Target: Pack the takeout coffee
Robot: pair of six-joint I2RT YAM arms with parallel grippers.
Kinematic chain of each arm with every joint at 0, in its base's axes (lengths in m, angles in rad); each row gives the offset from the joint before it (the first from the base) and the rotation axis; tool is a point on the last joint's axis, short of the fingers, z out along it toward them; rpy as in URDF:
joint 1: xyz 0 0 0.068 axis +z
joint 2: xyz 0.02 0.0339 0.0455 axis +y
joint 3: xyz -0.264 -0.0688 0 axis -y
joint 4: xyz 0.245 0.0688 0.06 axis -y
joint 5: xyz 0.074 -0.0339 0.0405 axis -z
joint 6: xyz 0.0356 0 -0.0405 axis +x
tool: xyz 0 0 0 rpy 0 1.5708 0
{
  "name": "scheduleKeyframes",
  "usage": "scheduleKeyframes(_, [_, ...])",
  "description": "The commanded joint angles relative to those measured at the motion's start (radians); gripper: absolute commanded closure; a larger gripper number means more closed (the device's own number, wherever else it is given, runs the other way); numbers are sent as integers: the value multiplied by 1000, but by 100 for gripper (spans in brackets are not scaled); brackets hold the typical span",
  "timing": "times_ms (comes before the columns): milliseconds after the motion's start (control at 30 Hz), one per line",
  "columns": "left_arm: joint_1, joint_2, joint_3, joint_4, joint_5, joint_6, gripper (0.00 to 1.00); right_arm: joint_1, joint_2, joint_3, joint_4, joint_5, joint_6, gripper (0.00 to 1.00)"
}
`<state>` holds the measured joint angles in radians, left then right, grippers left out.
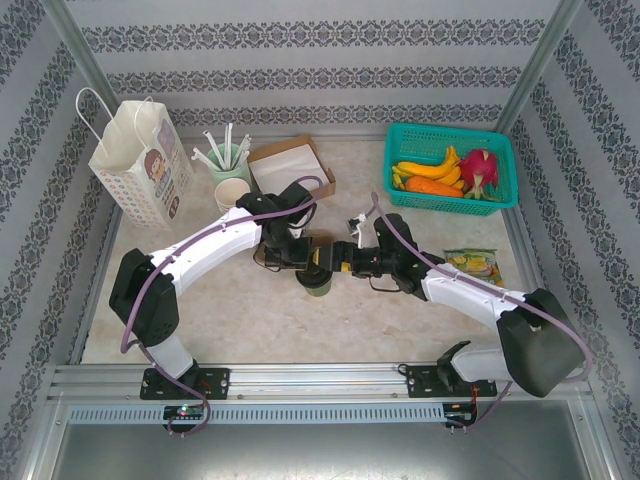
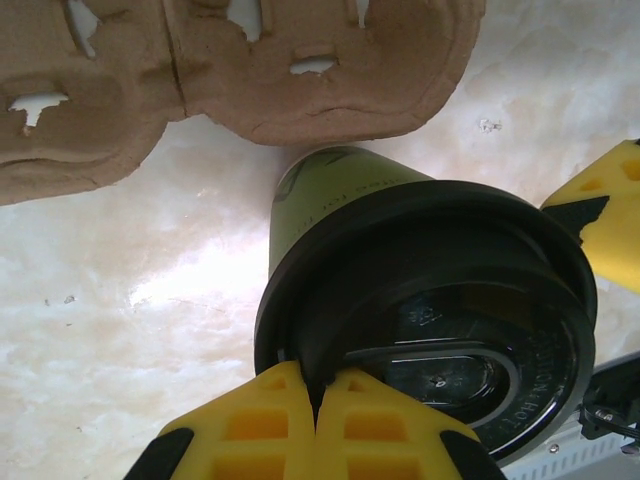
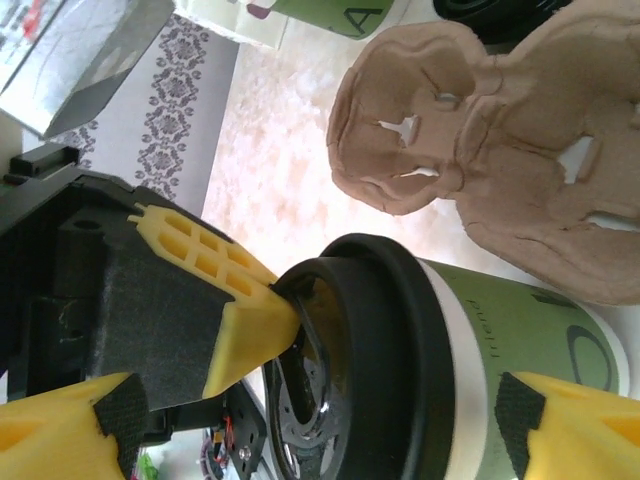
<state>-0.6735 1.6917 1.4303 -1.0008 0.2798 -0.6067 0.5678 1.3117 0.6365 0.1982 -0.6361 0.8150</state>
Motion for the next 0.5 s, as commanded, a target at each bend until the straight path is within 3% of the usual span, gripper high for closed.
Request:
scheduleKeyframes(0, [-11, 13, 22, -55, -33, 19, 100, -38, -42, 2, -83, 65, 6, 17])
scheduleKeyframes(133, [-11, 16, 25, -54, -34, 25, 100, -78, -72, -35, -112, 25, 2, 32])
scheduleKeyframes(333, [-12, 26, 33, -53, -28, 30, 100, -65, -51, -5, -117, -62, -11, 45])
scheduleKeyframes(467, [-12, 34, 41, -60, -25, 37, 100, -64, -19, 14, -124, -95, -7, 59])
